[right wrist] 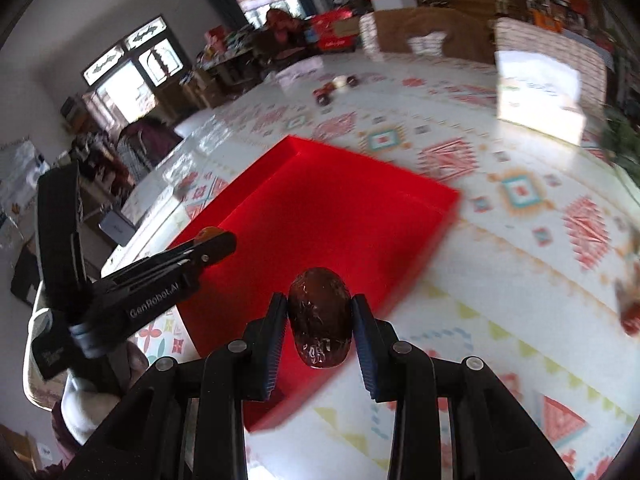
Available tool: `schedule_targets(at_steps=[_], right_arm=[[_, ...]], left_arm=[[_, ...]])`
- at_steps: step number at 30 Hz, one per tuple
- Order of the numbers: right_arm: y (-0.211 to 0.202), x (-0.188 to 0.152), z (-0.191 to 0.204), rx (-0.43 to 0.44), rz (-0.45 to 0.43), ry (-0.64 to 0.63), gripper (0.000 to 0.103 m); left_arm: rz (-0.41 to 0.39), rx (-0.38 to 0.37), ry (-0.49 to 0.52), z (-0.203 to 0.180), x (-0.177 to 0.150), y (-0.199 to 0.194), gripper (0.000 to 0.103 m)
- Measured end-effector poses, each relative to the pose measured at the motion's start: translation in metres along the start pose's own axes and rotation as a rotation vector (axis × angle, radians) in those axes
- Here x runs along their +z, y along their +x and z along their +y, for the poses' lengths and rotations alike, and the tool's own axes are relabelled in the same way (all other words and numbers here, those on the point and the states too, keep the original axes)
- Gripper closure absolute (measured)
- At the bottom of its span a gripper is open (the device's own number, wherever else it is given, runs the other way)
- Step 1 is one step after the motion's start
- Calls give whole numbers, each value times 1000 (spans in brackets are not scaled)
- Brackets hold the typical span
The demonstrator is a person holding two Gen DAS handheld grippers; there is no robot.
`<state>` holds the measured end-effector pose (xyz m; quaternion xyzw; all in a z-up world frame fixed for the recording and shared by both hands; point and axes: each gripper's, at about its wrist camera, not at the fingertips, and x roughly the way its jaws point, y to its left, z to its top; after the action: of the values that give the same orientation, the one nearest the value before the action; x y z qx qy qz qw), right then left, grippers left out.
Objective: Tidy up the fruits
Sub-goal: 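Carry the orange and date over the red tray and open both tools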
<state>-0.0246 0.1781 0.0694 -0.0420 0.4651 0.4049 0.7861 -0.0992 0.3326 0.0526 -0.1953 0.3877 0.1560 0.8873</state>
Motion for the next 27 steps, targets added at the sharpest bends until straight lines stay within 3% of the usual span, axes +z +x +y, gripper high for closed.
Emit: schedule_targets(at_steps=[4, 6, 9, 11, 17, 22, 27], right_arm=[[15, 3, 4, -18, 9, -5, 67], [16, 5, 4, -29, 6, -5, 67], [13, 7, 3, -24, -4, 1, 58], [5, 7, 2, -27, -20, -3, 51], [-23, -8, -8, -104, -68, 36, 50], [-8, -26, -10, -74, 1, 76, 50], [7, -36, -14, -134, 56, 83, 50]], left_arm=[[6, -4, -18, 7, 0, 5, 70], [0, -8, -27, 8, 0, 5, 64], [-18, -10, -31, 6, 0, 1, 52], [-27, -11, -30, 3, 0, -3, 51], [-63, 3, -29, -3, 0, -17, 48], [-82, -17, -27, -14, -2, -28, 45], [-105, -22, 9, -26, -5, -40, 44]])
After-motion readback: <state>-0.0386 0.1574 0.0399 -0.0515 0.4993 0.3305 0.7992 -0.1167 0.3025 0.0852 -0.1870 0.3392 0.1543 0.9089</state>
